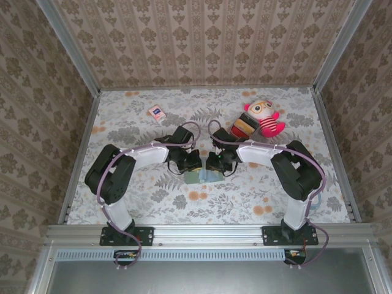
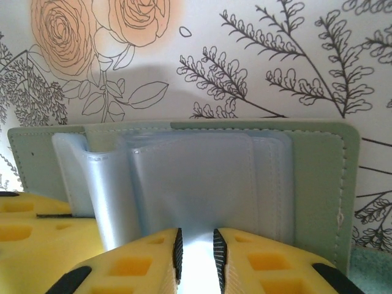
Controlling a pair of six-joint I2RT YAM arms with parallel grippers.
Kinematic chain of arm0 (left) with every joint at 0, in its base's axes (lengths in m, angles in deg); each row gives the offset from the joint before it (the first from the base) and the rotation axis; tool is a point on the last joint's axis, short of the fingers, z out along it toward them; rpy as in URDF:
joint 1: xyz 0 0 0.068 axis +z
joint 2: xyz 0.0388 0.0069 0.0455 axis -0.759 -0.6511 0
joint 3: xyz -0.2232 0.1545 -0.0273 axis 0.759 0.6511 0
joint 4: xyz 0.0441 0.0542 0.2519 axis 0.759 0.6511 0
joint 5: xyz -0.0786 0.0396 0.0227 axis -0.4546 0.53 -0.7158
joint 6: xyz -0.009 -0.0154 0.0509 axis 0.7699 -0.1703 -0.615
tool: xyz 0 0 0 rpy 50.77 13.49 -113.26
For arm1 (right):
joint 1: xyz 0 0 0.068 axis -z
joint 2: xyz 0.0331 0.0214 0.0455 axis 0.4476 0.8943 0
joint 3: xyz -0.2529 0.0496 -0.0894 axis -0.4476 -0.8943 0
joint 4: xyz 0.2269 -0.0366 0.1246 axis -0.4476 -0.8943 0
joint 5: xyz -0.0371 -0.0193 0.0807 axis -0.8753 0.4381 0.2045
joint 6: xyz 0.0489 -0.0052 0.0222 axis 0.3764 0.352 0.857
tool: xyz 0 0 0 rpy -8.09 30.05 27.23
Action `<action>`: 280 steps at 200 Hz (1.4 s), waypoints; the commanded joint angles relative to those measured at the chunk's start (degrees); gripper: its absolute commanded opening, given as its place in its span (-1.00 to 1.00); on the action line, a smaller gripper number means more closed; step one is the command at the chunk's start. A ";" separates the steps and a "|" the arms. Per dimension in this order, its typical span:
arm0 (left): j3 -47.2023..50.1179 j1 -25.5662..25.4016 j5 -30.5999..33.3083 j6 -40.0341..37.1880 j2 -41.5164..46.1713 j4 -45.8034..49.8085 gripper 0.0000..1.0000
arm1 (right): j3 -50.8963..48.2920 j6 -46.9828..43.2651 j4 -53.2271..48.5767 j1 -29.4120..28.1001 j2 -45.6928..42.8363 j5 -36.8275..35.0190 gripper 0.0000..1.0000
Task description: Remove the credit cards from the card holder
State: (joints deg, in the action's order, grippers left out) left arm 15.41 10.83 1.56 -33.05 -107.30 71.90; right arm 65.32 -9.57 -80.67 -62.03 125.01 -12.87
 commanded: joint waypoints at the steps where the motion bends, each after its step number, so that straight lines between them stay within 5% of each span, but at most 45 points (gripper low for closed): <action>1: 0.75 0.29 -4.17 1.20 0.86 -4.06 -1.00 | -2.26 3.00 1.27 -0.15 1.31 3.49 -0.49; 86: -0.05 3.56 -1.60 -6.11 5.17 5.01 -1.00 | -3.66 5.89 3.00 0.68 -7.30 2.58 -0.29; 135: -3.81 4.90 1.08 -9.91 8.34 11.95 0.11 | -6.34 7.53 6.23 2.02 -18.17 1.61 0.01; 167: -5.84 7.30 4.99 -12.08 13.71 17.08 0.55 | -5.91 5.34 6.49 4.23 -25.10 0.15 0.22; 215: -9.34 10.47 27.37 -20.59 25.93 26.44 0.99 | -3.01 -8.66 0.74 10.02 -36.56 -10.39 0.51; 232: -9.40 11.16 34.81 -23.87 29.89 27.22 1.00 | -2.87 -13.29 -0.27 12.34 -40.37 -15.18 0.65; 249: -8.43 11.90 41.61 -27.91 33.45 26.79 1.00 | -3.06 -17.72 -1.42 14.30 -43.59 -21.51 0.99; 280: -3.30 15.15 52.39 -34.74 38.43 20.72 1.00 | -3.43 -24.85 -3.15 17.15 -46.48 -31.69 1.00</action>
State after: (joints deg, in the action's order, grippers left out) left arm 8.37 23.25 40.38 -59.70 -71.54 94.76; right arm 61.03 -25.65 -80.19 -46.47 80.25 -32.80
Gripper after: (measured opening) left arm 0.999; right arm 0.999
